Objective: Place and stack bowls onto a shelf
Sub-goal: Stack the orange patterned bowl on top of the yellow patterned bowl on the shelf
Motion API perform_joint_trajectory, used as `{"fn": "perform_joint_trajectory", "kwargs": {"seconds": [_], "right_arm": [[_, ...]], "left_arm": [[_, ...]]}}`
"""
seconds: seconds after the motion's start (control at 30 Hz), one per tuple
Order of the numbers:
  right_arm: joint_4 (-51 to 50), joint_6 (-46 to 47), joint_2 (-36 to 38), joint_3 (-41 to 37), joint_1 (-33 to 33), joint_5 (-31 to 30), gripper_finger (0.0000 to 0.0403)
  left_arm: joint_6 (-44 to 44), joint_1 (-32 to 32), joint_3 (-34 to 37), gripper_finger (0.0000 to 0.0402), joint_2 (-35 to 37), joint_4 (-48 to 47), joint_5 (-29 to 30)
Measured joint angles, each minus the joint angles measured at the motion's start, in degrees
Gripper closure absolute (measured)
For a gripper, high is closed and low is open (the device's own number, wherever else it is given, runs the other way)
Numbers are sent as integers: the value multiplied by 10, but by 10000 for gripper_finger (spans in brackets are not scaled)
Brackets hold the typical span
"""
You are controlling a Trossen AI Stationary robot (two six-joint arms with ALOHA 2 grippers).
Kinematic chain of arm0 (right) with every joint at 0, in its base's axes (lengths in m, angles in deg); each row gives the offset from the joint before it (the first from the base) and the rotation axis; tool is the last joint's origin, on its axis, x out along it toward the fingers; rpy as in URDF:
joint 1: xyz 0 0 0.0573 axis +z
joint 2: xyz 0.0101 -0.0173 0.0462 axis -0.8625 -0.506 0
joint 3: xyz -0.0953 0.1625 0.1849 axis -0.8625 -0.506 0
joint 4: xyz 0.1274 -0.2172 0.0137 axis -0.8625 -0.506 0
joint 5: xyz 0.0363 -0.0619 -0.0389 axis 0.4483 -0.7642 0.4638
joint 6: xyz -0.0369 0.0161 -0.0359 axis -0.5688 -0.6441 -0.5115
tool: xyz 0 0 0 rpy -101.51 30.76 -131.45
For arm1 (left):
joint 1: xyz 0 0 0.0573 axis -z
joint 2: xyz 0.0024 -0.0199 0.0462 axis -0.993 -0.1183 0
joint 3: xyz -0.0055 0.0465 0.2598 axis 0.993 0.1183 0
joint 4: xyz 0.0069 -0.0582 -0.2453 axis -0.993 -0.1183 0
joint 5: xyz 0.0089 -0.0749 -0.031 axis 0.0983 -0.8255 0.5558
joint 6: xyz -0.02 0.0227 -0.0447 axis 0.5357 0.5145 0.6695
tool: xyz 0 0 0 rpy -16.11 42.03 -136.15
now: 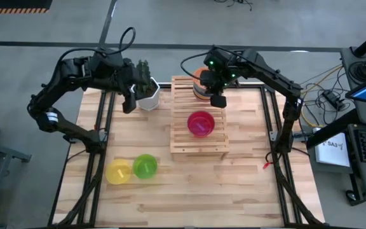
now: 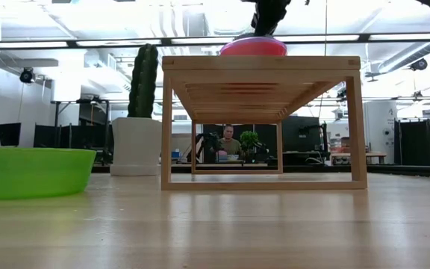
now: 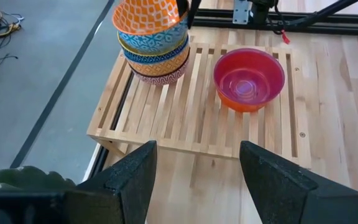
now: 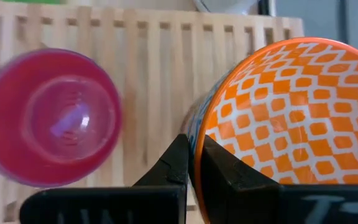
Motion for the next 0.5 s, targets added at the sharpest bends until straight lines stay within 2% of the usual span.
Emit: {"fn": "perform_joint_trajectory", "kwargs": {"seconds": [0.17,0.5], "right_arm": [[5,3,0,-14,0,-30,390],[14,8,0,-17,0,-29,382]], "left_arm": [[0,0,6,189,-1,1,0],[2,0,7,189,-1,1,0]]}}
